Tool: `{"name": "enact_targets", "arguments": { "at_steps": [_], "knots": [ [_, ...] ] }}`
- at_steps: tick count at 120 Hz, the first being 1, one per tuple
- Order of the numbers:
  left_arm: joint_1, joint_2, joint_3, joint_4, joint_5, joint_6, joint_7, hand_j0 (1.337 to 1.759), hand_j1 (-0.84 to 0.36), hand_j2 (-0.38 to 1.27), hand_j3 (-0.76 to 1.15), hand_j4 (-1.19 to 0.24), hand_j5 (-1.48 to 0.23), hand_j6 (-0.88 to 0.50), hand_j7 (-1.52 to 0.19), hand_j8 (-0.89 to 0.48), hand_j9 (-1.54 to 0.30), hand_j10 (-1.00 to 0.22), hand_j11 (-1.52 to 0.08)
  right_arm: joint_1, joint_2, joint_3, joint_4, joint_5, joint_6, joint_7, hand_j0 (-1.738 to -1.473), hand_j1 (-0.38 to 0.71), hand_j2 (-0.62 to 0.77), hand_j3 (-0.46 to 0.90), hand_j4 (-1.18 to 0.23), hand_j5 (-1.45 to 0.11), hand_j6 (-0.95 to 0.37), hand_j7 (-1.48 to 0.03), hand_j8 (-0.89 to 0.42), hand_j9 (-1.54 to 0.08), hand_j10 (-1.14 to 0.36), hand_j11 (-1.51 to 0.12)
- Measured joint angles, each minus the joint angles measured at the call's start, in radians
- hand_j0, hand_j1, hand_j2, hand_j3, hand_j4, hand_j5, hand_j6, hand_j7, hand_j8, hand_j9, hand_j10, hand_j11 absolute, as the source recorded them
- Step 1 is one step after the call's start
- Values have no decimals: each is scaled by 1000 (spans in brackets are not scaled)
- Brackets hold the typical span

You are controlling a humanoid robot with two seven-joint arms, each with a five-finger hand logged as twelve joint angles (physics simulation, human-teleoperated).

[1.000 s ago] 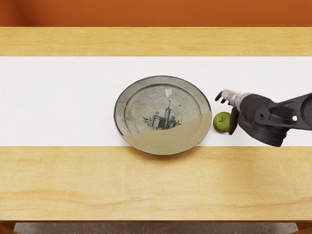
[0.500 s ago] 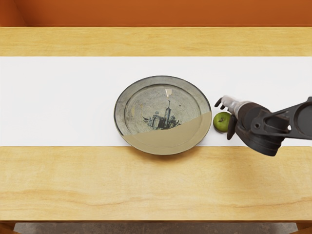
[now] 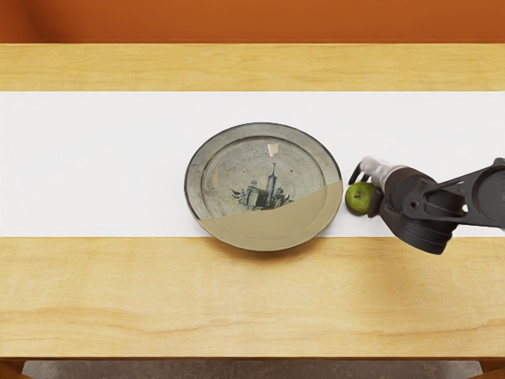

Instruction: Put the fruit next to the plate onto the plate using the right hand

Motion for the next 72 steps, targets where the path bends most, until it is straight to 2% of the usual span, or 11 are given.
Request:
{"name": "enact_targets", "arguments": {
  "at_steps": [29, 53, 72],
  "knots": [
    [-1, 0, 0, 0, 0, 0, 0, 1658, 349, 0, 0, 0, 0, 0, 0, 0, 0, 0, 0, -1, -2, 5, -2, 0, 2, -5, -1656, 226, 94, 0, -536, -715, -400, -711, -422, -717, -545, -717],
    [0, 0, 0, 0, 0, 0, 0, 1658, 349, 0, 0, 0, 0, 0, 0, 0, 0, 0, 0, -1, -7, 10, -3, 5, 3, -6, -1655, 237, 318, 0, -608, -826, -453, -826, -460, -829, -635, -829],
    [0, 0, 0, 0, 0, 0, 0, 1658, 349, 0, 0, 0, 0, 0, 0, 0, 0, 0, 0, 0, -21, 16, -5, 7, 6, -6, -1655, 234, 346, 0, -588, -898, -434, -882, -431, -889, -673, -889]
  ]
}}
